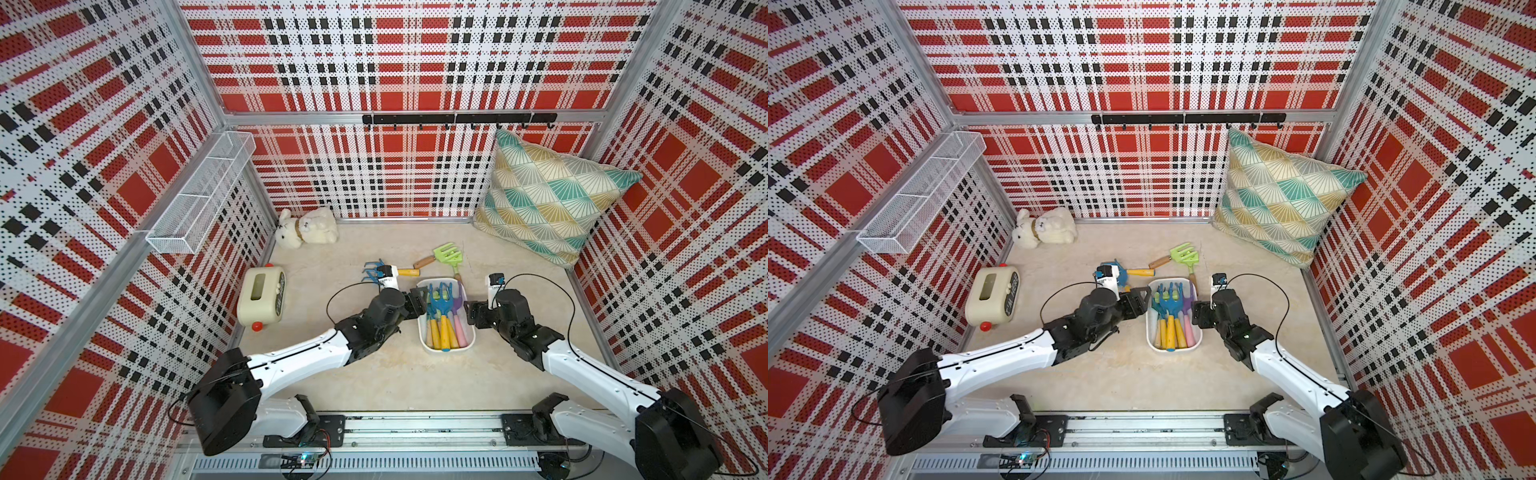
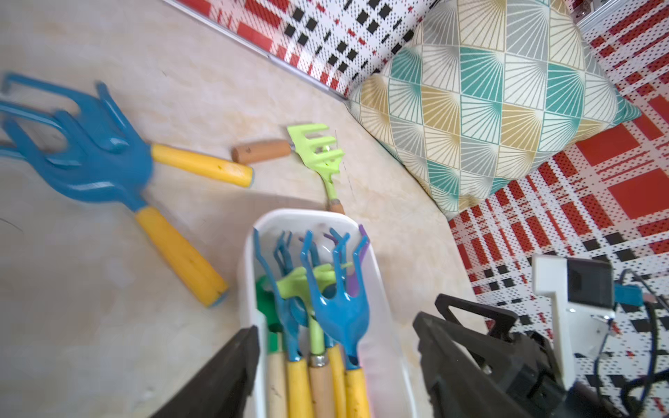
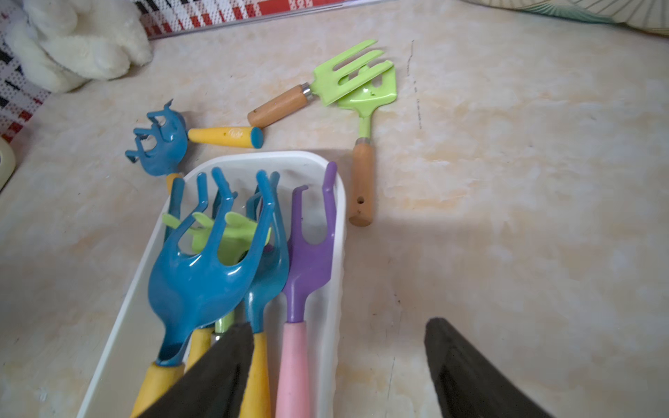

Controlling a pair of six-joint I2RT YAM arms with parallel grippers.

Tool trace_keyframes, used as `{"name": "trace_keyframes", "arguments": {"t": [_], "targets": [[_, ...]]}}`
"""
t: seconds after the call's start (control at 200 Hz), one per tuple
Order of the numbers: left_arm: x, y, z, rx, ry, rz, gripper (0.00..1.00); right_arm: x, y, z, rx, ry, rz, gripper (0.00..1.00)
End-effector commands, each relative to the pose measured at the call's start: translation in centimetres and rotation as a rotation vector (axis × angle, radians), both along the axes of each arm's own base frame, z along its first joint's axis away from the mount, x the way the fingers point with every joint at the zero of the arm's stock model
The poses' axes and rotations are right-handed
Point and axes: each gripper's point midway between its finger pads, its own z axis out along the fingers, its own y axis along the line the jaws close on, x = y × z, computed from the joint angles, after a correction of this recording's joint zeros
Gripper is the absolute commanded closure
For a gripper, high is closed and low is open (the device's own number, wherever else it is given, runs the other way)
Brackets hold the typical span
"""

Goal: Put the rake into the storage box
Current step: Place the rake in the storage box, then adjust the rake in the storage box.

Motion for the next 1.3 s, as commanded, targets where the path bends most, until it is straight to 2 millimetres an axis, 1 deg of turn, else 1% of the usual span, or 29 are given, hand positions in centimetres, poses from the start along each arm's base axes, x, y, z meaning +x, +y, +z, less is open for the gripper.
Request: {"name": "trace_keyframes", "arguments": {"t": [0.0,0.095,0.145,0.23,0.376,0.506,0.586,0.661,0.747,0.812,0.877,1.032,1.157,1.238,1.293], "targets": [[0.5,2.7,0.5,0.054,-0.039,-0.014,0.14,-1.1,3.0,0.9,0.061,0.057,0.118,0.24],[1.5,5.9,1.0,0.045,-0.075,0.047,0.08,-2.5,4.3,0.3,0.066,0.113,0.16,0.26],[1.9,7.3,1.1,0.038,-0.097,0.081,0.07,-3.0,4.9,0.1,0.073,0.137,0.177,0.28],[2.2,9.1,0.9,0.041,-0.136,0.127,0.07,-3.7,5.7,-0.1,0.091,0.175,0.196,0.3],[2.5,11.0,0.1,0.079,-0.181,0.179,0.07,-3.9,6.7,-1.4,0.074,0.236,0.193,0.38],[2.4,12.4,-0.4,0.1,-0.198,0.213,0.07,-3.6,7.5,-2.7,0.03,0.271,0.186,0.46],[2.2,13.0,-0.7,0.101,-0.216,0.224,0.07,-3.1,7.6,-3.6,0.02,0.303,0.144,0.54],[2.1,13.6,-1.2,0.1,-0.222,0.24,0.07,-2.7,7.8,-4.3,0.006,0.322,0.124,0.59],[2.2,13.9,-1.5,0.111,-0.217,0.243,0.07,-2.3,7.8,-4.8,-0.009,0.333,0.105,0.64],[2.3,14.1,-1.6,0.109,-0.212,0.243,0.07,-1.9,7.9,-5.0,-0.016,0.335,0.093,0.7],[2.4,14.1,-1.7,0.106,-0.209,0.241,0.07,-1.7,8.1,-5.3,-0.022,0.342,0.088,0.72],[2.3,14.4,-1.7,0.107,-0.21,0.247,0.07,-1.0,8.3,-4.5,-0.026,0.323,0.067,0.72],[2.2,14.6,-1.4,0.105,-0.22,0.255,0.07,-0.5,7.4,-3.6,-0.045,0.289,0.021,0.75],[2.1,14.9,-1.5,0.109,-0.222,0.267,0.07,-0.5,6.7,-2.9,-0.047,0.265,-0.004,0.76],[2.1,15.1,-1.5,0.11,-0.221,0.27,0.07,-0.7,6.7,-2.2,-0.032,0.248,-0.001,0.76]]}}
